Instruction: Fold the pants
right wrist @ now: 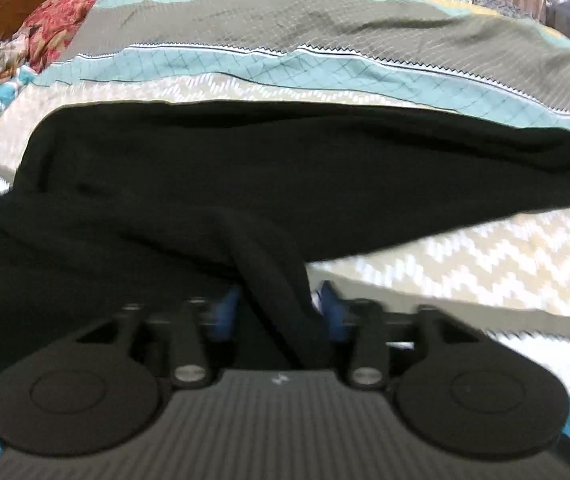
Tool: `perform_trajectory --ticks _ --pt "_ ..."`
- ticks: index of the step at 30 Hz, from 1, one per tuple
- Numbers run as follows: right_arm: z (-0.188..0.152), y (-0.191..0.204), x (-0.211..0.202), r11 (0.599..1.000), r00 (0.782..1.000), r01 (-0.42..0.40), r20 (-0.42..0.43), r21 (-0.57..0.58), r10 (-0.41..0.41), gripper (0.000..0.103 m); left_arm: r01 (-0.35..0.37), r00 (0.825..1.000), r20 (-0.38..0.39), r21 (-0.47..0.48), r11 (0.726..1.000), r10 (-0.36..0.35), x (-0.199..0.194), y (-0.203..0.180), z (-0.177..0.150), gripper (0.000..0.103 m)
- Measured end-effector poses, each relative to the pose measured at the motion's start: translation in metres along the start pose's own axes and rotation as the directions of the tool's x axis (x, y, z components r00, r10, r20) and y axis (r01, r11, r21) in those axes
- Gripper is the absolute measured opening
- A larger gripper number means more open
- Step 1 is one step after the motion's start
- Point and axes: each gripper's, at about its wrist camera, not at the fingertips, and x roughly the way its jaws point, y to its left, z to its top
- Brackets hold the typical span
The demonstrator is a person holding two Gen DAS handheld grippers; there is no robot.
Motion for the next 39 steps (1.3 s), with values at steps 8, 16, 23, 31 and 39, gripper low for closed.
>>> perform_trajectory --ticks 8,16,23,31,39 --pt "-0.077 -0.103 -0.123 0.891 0.981 -0.132 0.187 0.434 0.054 0.05 0.067 0.997 -0.029 -0.08 0.995 -0.07 0.023 0.001 -0.005 0.085" --pt "-0.19 -0.143 -0.154 0.624 0.99 -0.117 0.138 0.773 0.015 0.051 0.04 0.998 -0.047 -0.184 0.982 -0.049 0.035 0.006 -0.007 0.012" --pt "-0.177 -0.153 -0.139 0.59 0.995 -0.018 0.069 0.808 -0.065 0.008 0.035 0.998 0.052 -0.128 0.991 -0.028 -0.03 -0.009 -0.001 0.011" --pt "-0.176 -0.132 -0.157 0.767 0.992 0.096 -0.129 0.635 -0.017 0.018 -0.198 0.975 -0.108 -0.034 0.98 0.194 -0.017 0.001 -0.015 0.016" --pt "-0.152 -0.216 -0.24 0.745 0.943 0.232 0.042 0.625 -0.329 0.025 -0.258 0.966 -0.044 -0.034 0.966 0.256 -0.038 0.001 -0.002 0.04"
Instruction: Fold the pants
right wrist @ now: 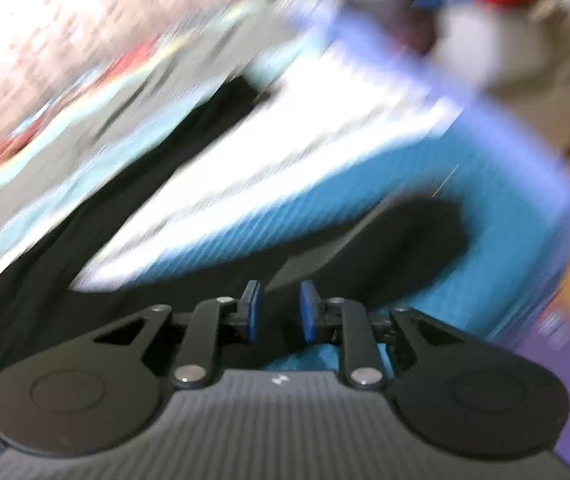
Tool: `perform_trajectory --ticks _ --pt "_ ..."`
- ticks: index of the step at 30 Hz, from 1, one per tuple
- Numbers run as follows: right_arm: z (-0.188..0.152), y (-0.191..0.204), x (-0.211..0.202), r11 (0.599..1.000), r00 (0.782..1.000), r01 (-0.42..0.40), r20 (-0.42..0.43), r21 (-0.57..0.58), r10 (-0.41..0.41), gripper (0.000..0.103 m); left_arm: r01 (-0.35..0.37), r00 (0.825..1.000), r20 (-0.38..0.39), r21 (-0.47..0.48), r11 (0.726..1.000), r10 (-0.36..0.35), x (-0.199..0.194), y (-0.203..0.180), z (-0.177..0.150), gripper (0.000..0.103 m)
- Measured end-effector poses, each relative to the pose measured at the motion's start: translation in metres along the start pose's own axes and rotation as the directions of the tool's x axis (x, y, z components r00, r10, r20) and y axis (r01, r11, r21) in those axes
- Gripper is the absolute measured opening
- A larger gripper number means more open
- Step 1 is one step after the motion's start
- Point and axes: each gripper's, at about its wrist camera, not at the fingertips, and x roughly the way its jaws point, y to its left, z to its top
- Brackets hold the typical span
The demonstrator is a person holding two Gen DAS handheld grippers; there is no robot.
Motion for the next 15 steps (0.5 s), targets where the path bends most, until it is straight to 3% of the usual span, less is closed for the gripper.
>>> perform_trajectory --ticks 1,2,3,5,7,9,11,13,15 --pt "0.01 -0.014 0.001 0.998 0.997 0.061 0.05 0.009 -0.062 0.027 0.003 1.0 0.025 -0.009 1.0 -0.003 -0.007 0.001 0.004 0.04" --pt "0.024 -0.026 0.008 0.993 0.989 0.117 0.082 0.026 -0.119 0.038 -0.01 0.999 0.053 -0.014 1.0 0.01 -0.013 0.001 0.006 0.04" --pt "0.032 -0.037 0.018 0.987 0.983 0.157 0.093 0.041 -0.16 0.055 -0.032 0.996 0.081 -0.018 0.999 0.034 -0.019 -0.001 0.009 0.04" --pt "0.038 -0.061 0.041 0.978 0.977 0.206 0.057 0.037 -0.208 0.064 -0.039 0.995 0.095 -0.034 0.999 0.042 -0.024 0.0 0.016 0.04" --pt "0.039 -0.072 0.073 0.975 0.974 0.221 -0.052 0.012 -0.22 0.063 -0.037 0.995 0.095 -0.028 0.999 0.039 -0.025 -0.004 0.019 0.04" --pt "0.038 -0.077 0.097 0.977 0.967 0.214 -0.138 -0.013 -0.214 0.03 -0.045 0.995 0.09 -0.008 0.999 0.045 -0.023 -0.014 0.02 0.04" --pt "0.044 -0.074 0.087 0.979 0.977 0.201 -0.067 -0.028 -0.203 0.03 -0.046 0.996 0.081 0.001 0.999 0.046 -0.022 -0.022 0.017 0.04" --pt "0.055 -0.065 0.065 0.996 0.991 0.094 0.095 -0.01 -0.092 0.03 -0.05 0.996 0.07 0.005 0.999 0.05 -0.015 -0.031 0.019 0.04" --pt "0.07 -0.059 0.059 0.999 0.974 0.033 0.222 0.029 -0.039 0.031 -0.047 0.997 0.062 0.012 0.999 0.046 -0.008 -0.041 0.021 0.04"
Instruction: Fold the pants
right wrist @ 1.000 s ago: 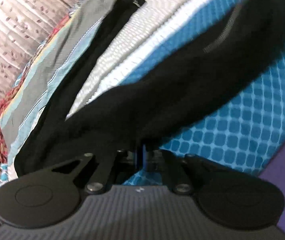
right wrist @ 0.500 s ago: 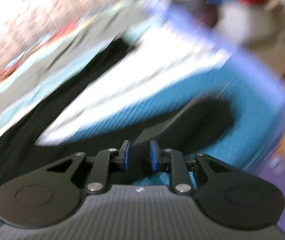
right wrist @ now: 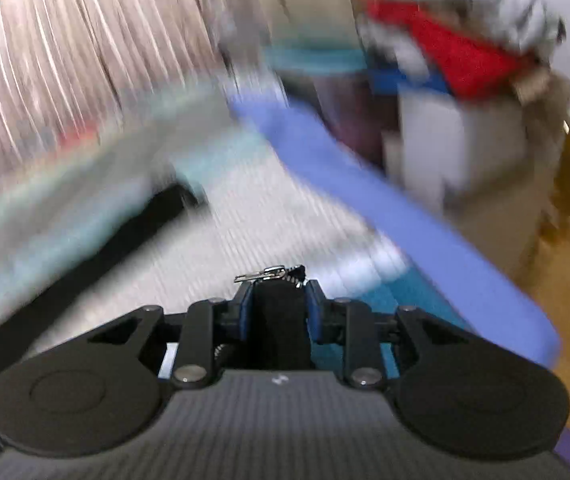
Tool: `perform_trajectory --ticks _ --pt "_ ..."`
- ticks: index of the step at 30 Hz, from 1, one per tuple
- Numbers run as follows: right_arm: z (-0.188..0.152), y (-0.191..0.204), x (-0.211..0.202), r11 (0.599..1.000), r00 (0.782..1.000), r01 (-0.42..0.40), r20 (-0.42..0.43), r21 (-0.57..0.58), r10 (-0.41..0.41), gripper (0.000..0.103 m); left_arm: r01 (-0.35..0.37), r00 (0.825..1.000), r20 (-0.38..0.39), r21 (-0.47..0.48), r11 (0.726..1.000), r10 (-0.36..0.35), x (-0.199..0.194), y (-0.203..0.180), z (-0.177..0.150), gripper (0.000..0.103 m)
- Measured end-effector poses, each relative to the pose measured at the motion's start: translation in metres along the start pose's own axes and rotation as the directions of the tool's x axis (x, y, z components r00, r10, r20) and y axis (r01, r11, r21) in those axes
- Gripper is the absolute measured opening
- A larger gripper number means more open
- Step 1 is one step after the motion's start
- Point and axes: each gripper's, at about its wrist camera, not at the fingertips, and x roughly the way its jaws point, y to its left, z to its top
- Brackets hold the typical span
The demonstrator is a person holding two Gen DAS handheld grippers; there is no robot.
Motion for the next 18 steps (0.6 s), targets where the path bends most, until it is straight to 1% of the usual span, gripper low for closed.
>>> perform_trajectory --ticks 1,2,3,4,5,6,7,8,10,12,15,17,18 --pt "0.005 0.004 0.012 1.0 1.0 0.023 0.015 0.008 -0.023 0.032 0.008 1.0 -0.004 0.009 1.0 -0.008 0.003 -0.008 0.002 0.04" --pt "0.006 0.011 0.028 0.997 0.997 0.078 -0.002 -0.016 -0.078 0.039 0.016 1.0 -0.007 0.019 1.0 -0.015 0.005 -0.013 0.002 0.04" --pt "0.004 0.017 0.047 0.989 0.989 0.141 -0.04 -0.053 -0.143 0.048 0.024 1.0 -0.011 0.036 0.999 -0.024 0.007 -0.021 0.002 0.04" --pt "0.003 0.022 0.059 0.983 0.982 0.164 -0.084 -0.079 -0.171 0.064 0.03 0.999 -0.013 0.051 0.998 -0.029 0.008 -0.027 0.002 0.04" --pt "0.002 0.02 0.066 0.985 0.981 0.155 -0.107 -0.079 -0.163 0.064 0.035 0.999 -0.014 0.068 0.997 -0.034 0.009 -0.033 0.001 0.04" --pt "0.001 0.013 0.067 0.988 0.984 0.152 -0.092 -0.032 -0.154 0.064 0.038 0.999 -0.012 0.08 0.996 -0.037 0.009 -0.037 0.0 0.041" --pt "-0.001 0.0 0.061 0.99 0.988 0.14 -0.066 0.035 -0.138 0.064 0.038 0.999 -0.012 0.092 0.995 -0.037 0.008 -0.041 -0.001 0.042" --pt "-0.005 -0.014 0.056 0.986 0.993 0.111 -0.045 0.126 -0.106 0.064 0.034 0.999 -0.015 0.095 0.995 -0.033 0.009 -0.044 -0.002 0.043" --pt "-0.019 -0.035 0.046 0.965 0.997 0.075 -0.041 0.251 -0.066 0.063 0.022 0.999 -0.031 0.091 0.996 -0.019 0.013 -0.046 -0.001 0.043" --pt "-0.033 -0.045 0.032 0.952 0.998 0.063 -0.035 0.301 -0.055 0.063 0.009 0.999 -0.046 0.083 0.997 -0.005 0.018 -0.047 -0.001 0.043" --pt "-0.056 -0.055 0.014 0.925 0.999 0.012 -0.044 0.381 0.006 0.064 0.012 0.998 -0.062 0.09 0.996 -0.007 0.023 -0.055 -0.001 0.043" --pt "-0.069 -0.055 0.015 0.905 0.997 -0.012 -0.061 0.424 0.041 0.064 0.021 0.997 -0.07 0.108 0.994 -0.013 0.026 -0.061 -0.001 0.043" --pt "-0.071 -0.049 0.013 0.906 0.997 -0.006 -0.07 0.424 0.039 0.064 0.026 0.997 -0.073 0.117 0.993 -0.018 0.027 -0.066 -0.003 0.043"
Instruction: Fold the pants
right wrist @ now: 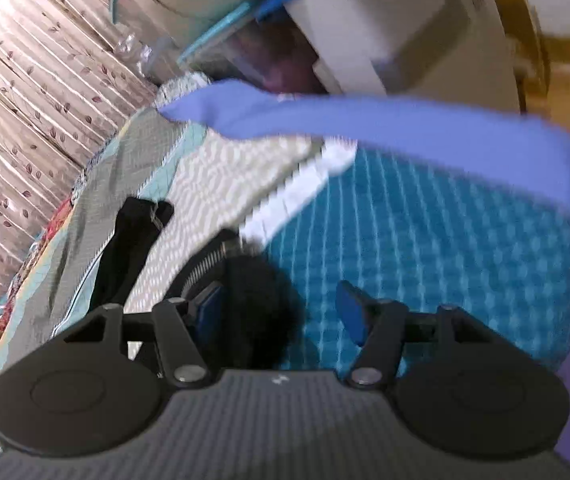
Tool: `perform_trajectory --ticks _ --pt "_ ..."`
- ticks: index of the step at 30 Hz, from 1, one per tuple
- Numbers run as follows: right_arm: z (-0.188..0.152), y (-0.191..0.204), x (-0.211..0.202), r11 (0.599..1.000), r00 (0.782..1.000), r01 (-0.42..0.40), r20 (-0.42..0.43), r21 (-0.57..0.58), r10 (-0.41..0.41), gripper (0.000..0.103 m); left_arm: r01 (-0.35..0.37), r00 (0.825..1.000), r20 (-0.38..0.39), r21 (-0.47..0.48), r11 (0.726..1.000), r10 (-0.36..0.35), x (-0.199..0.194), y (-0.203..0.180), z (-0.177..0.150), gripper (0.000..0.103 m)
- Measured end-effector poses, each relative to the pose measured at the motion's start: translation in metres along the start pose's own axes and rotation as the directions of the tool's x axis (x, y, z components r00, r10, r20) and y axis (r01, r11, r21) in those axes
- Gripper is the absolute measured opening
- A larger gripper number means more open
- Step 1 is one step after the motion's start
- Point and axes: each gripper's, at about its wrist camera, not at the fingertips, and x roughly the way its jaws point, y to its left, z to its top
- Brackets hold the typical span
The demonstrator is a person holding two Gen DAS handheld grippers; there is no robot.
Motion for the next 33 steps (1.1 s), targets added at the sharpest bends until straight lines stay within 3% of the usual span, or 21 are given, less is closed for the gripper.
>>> perform_trajectory --ticks 1,3,5,7,9,11,14,16,20,23,27,30,33 --pt "-0.005 0.007 0.002 1.0 1.0 0.018 0.007 -0.022 -0.017 0.061 0.006 1.0 -0.002 0.009 1.0 -0.006 0.001 -0.004 0.0 0.043" --pt "-0.01 0.026 0.008 0.995 1.0 0.03 -0.005 -0.091 -0.03 0.014 0.017 1.0 -0.004 0.024 1.0 -0.017 0.003 -0.009 -0.001 0.044" --pt "-0.013 0.047 0.011 0.983 0.993 0.113 -0.001 -0.145 -0.114 0.013 0.023 1.0 -0.005 0.031 0.999 -0.023 0.004 -0.013 -0.004 0.044" --pt "-0.006 0.063 -0.006 0.956 0.981 0.192 0.067 -0.222 -0.181 0.012 0.026 1.0 -0.007 0.036 0.999 -0.026 0.004 -0.013 -0.006 0.044" --pt "0.001 0.069 -0.03 0.919 0.958 0.281 0.132 -0.277 -0.254 0.012 0.023 1.0 -0.016 0.038 0.999 -0.022 0.007 -0.011 -0.009 0.045" --pt "0.0 0.067 -0.042 0.878 0.938 0.347 0.142 -0.33 -0.317 0.013 0.017 0.999 -0.034 0.029 0.999 -0.016 0.014 -0.007 -0.012 0.045" --pt "-0.007 0.053 -0.035 0.817 0.903 0.419 0.084 -0.397 -0.422 0.037 0.016 0.998 -0.061 0.013 1.0 -0.015 0.024 -0.004 -0.012 0.045" --pt "-0.002 0.043 -0.046 0.811 0.881 0.472 0.136 -0.346 -0.454 0.049 0.034 0.998 -0.049 0.033 0.999 -0.032 0.021 -0.008 -0.008 0.045" --pt "0.031 0.039 -0.077 0.885 0.887 0.443 0.219 -0.146 -0.408 0.05 0.011 1.0 0.02 0.159 0.987 -0.015 0.008 -0.029 0.014 0.045" --pt "0.044 0.08 -0.069 0.907 0.926 0.351 0.232 -0.232 -0.299 0.05 -0.076 0.993 0.108 0.266 0.961 0.049 0.004 -0.052 0.039 0.047" --pt "0.048 0.152 -0.019 0.914 0.982 0.175 0.134 -0.367 -0.134 0.05 -0.209 0.959 0.266 0.435 0.876 0.096 0.014 -0.089 0.069 0.051" --pt "0.049 0.204 0.034 0.906 0.997 0.073 0.04 -0.416 -0.062 0.05 -0.268 0.945 0.306 0.525 0.808 0.114 0.038 -0.111 0.091 0.052" --pt "0.052 0.244 0.084 0.909 0.999 0.012 -0.044 -0.416 -0.033 0.052 -0.296 0.94 0.324 0.614 0.732 0.108 0.066 -0.128 0.109 0.053"
